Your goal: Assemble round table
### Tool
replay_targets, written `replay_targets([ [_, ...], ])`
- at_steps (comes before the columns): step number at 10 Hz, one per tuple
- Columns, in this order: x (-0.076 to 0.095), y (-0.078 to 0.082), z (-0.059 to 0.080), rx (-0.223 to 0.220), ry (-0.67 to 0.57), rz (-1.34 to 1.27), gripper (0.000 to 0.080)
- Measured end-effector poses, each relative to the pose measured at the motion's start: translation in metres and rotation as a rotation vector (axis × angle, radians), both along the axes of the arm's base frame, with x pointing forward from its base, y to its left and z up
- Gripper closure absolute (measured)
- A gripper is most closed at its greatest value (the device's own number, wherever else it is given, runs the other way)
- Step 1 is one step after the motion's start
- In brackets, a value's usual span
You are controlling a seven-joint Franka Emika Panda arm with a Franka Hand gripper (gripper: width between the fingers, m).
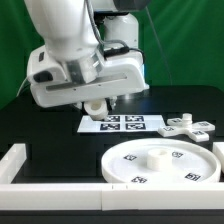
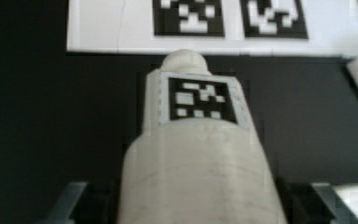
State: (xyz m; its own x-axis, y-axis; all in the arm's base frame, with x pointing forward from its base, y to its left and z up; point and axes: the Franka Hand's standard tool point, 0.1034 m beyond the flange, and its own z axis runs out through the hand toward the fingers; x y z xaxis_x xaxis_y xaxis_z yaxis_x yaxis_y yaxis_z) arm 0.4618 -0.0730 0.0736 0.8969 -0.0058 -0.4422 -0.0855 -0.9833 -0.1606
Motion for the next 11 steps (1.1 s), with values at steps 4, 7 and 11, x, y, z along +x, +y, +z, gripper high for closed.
replay_targets([
  [4,0.032,0.041,0.031,-0.043,-0.407,0.026,0.0393],
  [7,0.041,0.032,0.028,-0.101,-0.588,0.019,0.0393],
  [11,0.087,0.087,0.056,-0.143,-0.901,0.067,0.0393],
])
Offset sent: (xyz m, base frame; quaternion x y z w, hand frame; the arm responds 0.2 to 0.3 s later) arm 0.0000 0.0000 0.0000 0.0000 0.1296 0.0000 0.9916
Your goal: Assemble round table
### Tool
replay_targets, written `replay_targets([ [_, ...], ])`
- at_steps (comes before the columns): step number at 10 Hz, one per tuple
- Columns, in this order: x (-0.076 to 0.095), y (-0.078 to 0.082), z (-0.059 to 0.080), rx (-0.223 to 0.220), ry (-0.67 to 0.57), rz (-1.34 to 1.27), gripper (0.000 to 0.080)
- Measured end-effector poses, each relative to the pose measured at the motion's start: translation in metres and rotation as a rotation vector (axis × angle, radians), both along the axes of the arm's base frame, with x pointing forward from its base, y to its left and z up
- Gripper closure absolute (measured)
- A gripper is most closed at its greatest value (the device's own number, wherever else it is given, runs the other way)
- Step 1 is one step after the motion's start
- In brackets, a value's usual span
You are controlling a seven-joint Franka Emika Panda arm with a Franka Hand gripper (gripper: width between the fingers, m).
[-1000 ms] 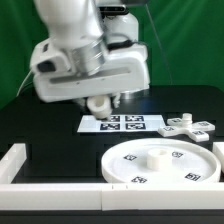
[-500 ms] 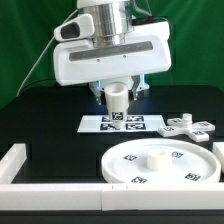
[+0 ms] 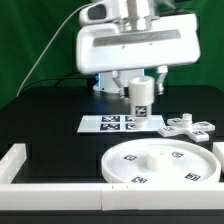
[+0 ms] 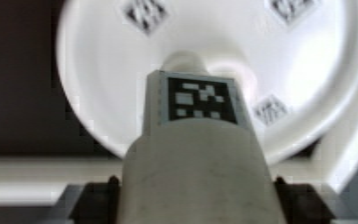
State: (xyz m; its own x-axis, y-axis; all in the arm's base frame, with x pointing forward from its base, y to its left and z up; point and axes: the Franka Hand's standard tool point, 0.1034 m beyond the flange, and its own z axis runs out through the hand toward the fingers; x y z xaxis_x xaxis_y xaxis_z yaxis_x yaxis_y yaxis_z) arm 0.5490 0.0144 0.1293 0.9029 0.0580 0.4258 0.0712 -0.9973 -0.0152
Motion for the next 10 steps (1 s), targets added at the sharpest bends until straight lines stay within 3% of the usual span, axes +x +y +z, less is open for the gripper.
replay_targets([
  [3,-0.003,-0.004,-0.005,-0.015,-0.025,0.000,0.0393],
  [6,0.011,0.018,-0.002,0.004,-0.031,0.014,0.0393],
  [10,0.011,0.021,-0.021,0.009,-0.009,0.011,0.0393],
])
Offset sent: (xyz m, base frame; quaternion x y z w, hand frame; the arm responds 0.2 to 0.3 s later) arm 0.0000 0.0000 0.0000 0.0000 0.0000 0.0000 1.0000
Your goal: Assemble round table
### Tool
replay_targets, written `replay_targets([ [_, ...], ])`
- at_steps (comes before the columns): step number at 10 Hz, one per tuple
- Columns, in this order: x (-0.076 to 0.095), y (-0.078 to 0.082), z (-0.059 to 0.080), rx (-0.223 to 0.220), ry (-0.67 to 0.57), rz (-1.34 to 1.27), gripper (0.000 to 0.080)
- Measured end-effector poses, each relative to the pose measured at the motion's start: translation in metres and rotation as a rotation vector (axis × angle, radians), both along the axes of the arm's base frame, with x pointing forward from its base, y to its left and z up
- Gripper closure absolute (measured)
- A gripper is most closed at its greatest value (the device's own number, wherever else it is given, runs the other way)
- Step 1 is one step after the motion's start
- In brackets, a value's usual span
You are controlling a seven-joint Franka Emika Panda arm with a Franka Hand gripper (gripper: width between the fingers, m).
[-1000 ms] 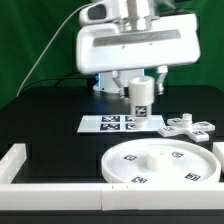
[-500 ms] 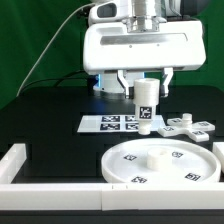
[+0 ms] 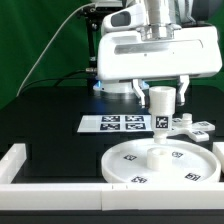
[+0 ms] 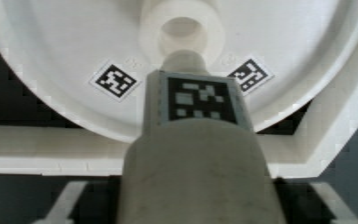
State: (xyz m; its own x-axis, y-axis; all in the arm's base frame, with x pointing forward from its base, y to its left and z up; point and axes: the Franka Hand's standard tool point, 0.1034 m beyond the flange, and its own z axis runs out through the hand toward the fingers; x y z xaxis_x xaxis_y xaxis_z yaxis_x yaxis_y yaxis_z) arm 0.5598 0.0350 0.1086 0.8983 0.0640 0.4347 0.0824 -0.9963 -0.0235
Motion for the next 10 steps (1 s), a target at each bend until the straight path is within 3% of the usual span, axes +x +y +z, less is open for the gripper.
replay_targets([
  [2,-0.006,0.000,-0.010,-0.001,0.017,0.000,0.0393],
  [10,-0.001,0.001,-0.025,0.002,0.023,-0.003,0.0393],
])
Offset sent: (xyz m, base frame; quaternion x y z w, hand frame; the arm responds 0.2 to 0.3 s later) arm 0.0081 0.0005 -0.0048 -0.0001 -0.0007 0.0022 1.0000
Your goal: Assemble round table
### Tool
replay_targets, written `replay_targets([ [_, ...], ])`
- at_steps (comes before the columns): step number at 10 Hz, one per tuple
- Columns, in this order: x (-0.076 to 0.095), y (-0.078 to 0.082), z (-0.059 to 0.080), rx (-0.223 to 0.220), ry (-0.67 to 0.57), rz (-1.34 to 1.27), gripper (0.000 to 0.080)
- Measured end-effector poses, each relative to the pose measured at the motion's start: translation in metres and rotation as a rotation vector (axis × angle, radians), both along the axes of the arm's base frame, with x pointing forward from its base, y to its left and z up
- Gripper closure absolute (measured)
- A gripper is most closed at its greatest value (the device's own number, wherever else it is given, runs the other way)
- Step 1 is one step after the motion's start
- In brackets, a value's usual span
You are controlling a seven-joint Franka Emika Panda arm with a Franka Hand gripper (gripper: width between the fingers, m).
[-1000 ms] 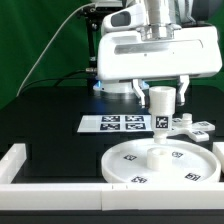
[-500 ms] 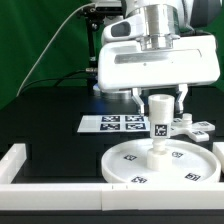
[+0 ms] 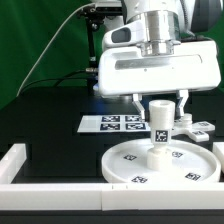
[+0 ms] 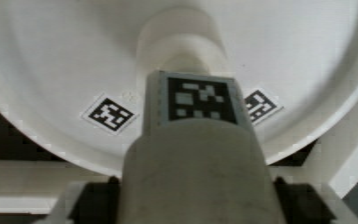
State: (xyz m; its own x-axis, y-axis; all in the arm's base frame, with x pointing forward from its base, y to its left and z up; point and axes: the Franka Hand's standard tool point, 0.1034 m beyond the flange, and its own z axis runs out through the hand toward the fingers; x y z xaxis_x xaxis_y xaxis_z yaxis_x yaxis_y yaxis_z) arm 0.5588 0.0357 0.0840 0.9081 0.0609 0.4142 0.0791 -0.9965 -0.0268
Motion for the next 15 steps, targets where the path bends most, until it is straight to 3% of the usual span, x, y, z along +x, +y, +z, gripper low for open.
replay_targets([
  [2,-0.003,0.000,-0.009,-0.001,0.010,-0.002,0.0393],
  [6,0.003,-0.003,-0.009,-0.019,-0.064,-0.011,0.0393],
  [8,0.003,-0.003,-0.010,-0.019,-0.063,-0.012,0.0203],
  [9,0.001,-0.001,-0.011,-0.010,-0.030,-0.007,0.0203],
  [11,0.003,0.002,0.005,-0.005,0.026,0.008,0.0153],
  [13,0.000,0.009,0.001,0.023,0.194,0.017,0.0153],
  [15,0.002,-0.001,0.001,0.046,0.303,0.010,0.0151],
])
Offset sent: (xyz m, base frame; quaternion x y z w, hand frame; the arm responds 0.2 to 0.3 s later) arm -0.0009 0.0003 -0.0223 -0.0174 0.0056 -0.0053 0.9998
